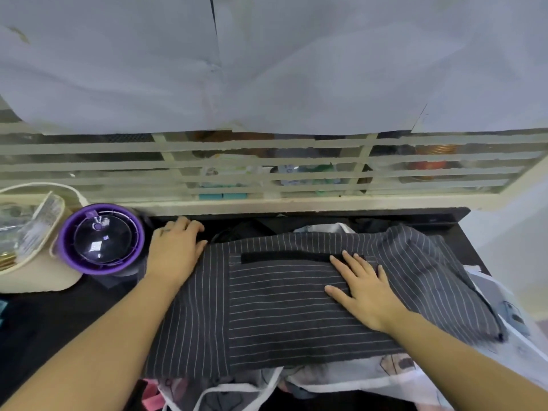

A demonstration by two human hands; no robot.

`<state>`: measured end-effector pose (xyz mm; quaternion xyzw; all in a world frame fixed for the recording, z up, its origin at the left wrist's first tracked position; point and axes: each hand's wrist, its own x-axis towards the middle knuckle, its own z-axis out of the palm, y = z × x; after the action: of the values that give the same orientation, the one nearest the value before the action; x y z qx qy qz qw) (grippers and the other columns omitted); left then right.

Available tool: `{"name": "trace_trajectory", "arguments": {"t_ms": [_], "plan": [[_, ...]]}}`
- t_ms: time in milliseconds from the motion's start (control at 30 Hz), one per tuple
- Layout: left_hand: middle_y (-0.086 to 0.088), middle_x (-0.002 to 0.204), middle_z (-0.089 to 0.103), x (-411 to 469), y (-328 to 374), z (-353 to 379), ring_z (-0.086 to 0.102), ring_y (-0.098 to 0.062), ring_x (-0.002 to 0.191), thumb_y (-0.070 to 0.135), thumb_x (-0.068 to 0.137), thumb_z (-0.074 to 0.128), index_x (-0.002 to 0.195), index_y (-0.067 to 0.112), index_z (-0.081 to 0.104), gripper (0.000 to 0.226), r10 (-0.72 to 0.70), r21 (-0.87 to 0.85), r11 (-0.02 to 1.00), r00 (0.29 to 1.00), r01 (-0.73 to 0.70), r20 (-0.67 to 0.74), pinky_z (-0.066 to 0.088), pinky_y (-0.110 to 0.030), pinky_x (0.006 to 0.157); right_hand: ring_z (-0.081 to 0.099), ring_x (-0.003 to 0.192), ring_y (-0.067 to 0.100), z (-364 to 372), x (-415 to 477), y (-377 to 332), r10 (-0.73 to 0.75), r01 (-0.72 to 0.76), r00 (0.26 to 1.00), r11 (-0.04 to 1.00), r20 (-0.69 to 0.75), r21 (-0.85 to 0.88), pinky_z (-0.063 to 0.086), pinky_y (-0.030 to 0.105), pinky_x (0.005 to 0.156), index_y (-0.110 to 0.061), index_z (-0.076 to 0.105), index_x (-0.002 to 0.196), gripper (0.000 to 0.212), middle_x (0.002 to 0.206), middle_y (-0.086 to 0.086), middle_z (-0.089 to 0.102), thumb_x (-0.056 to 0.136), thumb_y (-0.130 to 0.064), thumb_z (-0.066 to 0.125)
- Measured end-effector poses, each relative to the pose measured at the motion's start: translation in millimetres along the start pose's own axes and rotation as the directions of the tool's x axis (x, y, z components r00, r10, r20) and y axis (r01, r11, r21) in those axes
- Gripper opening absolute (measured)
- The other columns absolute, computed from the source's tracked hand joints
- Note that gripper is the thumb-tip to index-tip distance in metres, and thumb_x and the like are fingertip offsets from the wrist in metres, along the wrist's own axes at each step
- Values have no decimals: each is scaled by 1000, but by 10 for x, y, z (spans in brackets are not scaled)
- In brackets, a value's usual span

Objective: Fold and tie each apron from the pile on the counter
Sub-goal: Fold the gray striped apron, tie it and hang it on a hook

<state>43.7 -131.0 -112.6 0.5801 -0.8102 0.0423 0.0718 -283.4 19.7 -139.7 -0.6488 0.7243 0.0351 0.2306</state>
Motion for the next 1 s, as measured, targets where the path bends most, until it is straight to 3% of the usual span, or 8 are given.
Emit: {"name": "trace_trajectory", "arguments": {"t_ms": [67,167,267,400,533,700,867,1000], "plan": [[-12,104,62,-169,174,-24,60,-36,96,19,78,74,107,11,67,30,16,-90,996,997,-23,-82,44,-53,90,-1,148,15,-29,-36,-13,2,1,999,998,-44,68,-1,49,118,-38,10,151,119,161,-6,4,50,-93,-20],[-2,122,59,-477,694,-81,55,-24,117,29,87,63,117,21,63,32,191,-201,960,980,-197,-52,27,-55,109,16,145,19,-84,-114,115,61,-36,979,991,-194,127,12,48,119,-32,28,148,107,157,-1,23,64,-90,-5],[3,151,32,-627,1239,-100,21,-18,143,44,99,40,142,30,40,45,315,-348,903,938,-251,141,2,-48,117,31,139,26,-125,-206,417,226,-200,921,973,-318,113,23,52,114,-23,43,142,71,150,6,39,88,-66,25],[5,160,-12,-684,1666,34,-16,-21,146,59,97,21,151,38,2,61,359,-318,920,815,-229,455,-14,-55,114,30,138,29,-80,-461,847,480,-473,848,877,-224,85,20,53,113,-24,41,141,52,149,4,39,97,-51,35],[5,158,-24,-697,1759,205,-22,-23,145,68,93,18,149,41,-14,70,297,-261,951,721,-165,626,-16,-63,110,43,127,38,36,-670,1226,641,-592,763,746,-87,306,34,51,108,-13,40,142,60,142,15,47,95,-51,42],[6,155,-31,-639,1867,289,-26,-23,143,77,85,21,147,39,-23,85,238,-219,969,666,-114,707,-18,-65,105,51,120,38,-61,-686,1377,705,-579,703,641,-89,504,40,47,104,-8,40,140,56,136,15,53,95,-38,51],[4,153,-36,-639,1905,330,-30,-24,142,78,85,20,144,36,-29,88,201,-155,980,650,-128,733,-17,-67,105,53,114,37,-181,-499,1417,743,-634,657,635,-125,442,43,51,101,-14,49,133,47,125,16,59,95,-42,45],[3,151,-38,-638,1920,351,-31,-25,141,77,85,19,144,35,-30,87,190,-137,982,643,-131,742,-17,-68,105,50,116,38,-301,-225,1475,698,-568,691,684,-185,458,41,50,101,-8,49,132,46,127,19,55,97,-37,43]]}}
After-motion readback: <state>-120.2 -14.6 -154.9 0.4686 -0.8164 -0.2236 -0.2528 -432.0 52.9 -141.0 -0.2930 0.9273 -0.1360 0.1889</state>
